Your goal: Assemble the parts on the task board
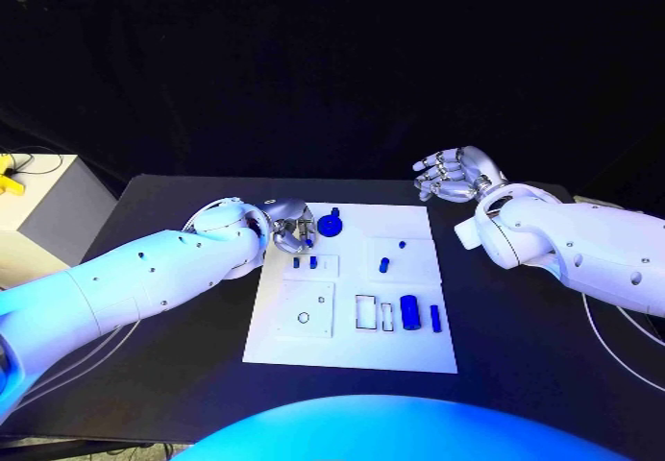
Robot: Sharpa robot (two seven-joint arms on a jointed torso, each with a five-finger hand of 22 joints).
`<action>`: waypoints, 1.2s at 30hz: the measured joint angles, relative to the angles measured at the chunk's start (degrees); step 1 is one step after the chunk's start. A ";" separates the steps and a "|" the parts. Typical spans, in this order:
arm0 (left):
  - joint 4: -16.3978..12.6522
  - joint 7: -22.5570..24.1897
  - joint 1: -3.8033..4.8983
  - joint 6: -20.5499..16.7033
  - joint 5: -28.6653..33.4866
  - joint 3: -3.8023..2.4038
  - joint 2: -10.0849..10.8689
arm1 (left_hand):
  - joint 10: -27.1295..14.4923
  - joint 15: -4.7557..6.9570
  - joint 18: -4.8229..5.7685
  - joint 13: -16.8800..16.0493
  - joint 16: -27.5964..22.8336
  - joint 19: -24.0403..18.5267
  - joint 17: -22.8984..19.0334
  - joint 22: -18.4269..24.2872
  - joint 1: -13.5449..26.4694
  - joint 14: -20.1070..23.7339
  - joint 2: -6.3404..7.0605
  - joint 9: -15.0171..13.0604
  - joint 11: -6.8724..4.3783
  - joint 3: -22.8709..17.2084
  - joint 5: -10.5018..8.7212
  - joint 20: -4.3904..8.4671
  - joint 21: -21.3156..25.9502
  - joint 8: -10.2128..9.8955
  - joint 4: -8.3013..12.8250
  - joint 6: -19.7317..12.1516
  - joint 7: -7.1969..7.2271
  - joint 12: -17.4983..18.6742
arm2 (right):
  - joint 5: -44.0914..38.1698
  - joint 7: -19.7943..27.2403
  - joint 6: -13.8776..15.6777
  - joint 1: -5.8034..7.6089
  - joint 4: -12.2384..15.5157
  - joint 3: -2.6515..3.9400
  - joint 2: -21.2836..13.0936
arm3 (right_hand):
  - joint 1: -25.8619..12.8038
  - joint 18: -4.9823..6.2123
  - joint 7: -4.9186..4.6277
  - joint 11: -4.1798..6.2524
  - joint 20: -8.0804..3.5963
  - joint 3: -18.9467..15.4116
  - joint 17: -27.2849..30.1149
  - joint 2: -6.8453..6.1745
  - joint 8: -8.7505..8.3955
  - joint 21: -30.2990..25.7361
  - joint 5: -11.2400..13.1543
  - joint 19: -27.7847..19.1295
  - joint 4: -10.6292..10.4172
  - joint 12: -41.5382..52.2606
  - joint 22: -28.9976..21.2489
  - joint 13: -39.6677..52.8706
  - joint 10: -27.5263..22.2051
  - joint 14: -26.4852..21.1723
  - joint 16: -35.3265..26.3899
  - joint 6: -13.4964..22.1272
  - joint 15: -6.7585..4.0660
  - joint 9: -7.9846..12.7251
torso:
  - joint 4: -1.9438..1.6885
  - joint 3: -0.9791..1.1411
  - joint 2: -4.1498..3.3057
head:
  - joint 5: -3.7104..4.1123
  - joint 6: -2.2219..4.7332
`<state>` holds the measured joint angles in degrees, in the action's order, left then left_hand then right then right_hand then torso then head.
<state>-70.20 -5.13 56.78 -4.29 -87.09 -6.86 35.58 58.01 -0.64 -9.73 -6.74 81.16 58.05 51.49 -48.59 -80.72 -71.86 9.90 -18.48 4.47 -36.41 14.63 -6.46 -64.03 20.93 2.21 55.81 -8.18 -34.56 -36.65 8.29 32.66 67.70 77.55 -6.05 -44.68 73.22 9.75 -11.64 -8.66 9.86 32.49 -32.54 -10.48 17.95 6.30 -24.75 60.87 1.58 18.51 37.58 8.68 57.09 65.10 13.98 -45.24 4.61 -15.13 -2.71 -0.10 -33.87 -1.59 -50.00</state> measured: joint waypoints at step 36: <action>0.18 -0.49 0.05 1.22 -0.13 0.56 -0.25 | -7.58 0.00 0.00 -7.49 1.29 -0.22 0.08 1.19 0.53 0.00 -0.41 -0.57 -0.27 2.74 0.03 0.22 1.29 -3.95 0.55 -3.46 -0.28 -10.72 | 0.01 -0.01 -0.05 0.00 0.02 0.00 -0.06 | 0.00 0.00 0.00 0.00 0.00 0.00 0.18 0.00 0.23 0.00 -0.22 0.00 0.00 0.00 -0.41 -0.56 0.00 0.00 -0.32 0.00 0.00 0.14 | 0.00 -0.05 -0.01 | -0.01 0.00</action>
<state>-70.02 -5.61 56.83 -3.08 -87.22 -6.30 35.33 50.42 -0.64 -9.73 -14.24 82.45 57.83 51.58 -47.40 -80.18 -71.86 9.49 -19.05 4.20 -33.67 14.66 -6.24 -62.74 16.98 2.76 52.34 -8.46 -45.27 -36.64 8.28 32.61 67.70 77.57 -6.05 -44.74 73.22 9.75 -11.64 -8.66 9.86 32.49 -32.35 -10.48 18.18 6.30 -24.97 60.88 1.58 18.51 37.17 8.12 57.09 65.10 13.66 -45.25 4.61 -15.00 -2.71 -0.15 -33.88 -1.59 -50.00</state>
